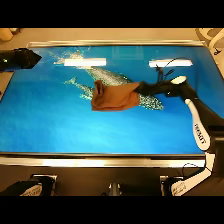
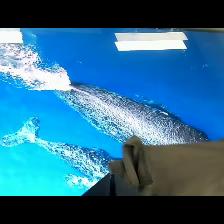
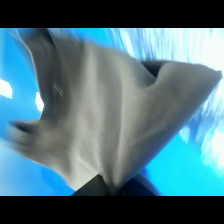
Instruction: Fold the shirts.
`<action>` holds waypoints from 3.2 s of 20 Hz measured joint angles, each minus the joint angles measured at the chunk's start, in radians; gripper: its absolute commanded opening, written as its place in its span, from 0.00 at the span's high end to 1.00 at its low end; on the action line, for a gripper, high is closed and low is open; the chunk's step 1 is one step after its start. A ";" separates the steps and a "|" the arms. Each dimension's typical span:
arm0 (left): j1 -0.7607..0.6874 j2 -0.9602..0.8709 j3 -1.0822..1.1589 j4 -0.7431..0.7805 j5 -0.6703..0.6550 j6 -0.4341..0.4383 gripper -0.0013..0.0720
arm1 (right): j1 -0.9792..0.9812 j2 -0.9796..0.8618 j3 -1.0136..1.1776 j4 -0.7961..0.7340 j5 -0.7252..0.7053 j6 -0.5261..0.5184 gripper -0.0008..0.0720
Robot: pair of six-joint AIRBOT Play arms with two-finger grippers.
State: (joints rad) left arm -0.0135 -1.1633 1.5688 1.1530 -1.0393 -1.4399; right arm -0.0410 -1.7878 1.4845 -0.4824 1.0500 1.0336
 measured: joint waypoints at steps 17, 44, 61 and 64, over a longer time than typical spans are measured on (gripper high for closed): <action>0.000 -0.001 0.000 0.000 -0.032 -0.001 0.95 | -0.823 0.119 0.138 -0.428 0.387 -0.019 0.96; 0.000 0.001 0.000 0.000 -0.072 0.003 0.95 | -0.912 0.504 -0.657 -1.024 0.224 0.371 0.87; -0.079 -0.055 0.025 0.169 0.014 -0.031 0.95 | -0.674 0.567 -0.049 -1.255 0.036 0.218 0.07; -0.157 -0.165 0.042 0.405 -0.049 -0.138 0.31 | -0.372 0.539 0.020 -1.253 -0.055 0.110 0.07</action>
State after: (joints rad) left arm -0.1707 -1.3281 1.6108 1.5578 -1.0885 -1.5780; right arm -0.4129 -1.2484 1.5043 -1.7355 0.9955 1.1439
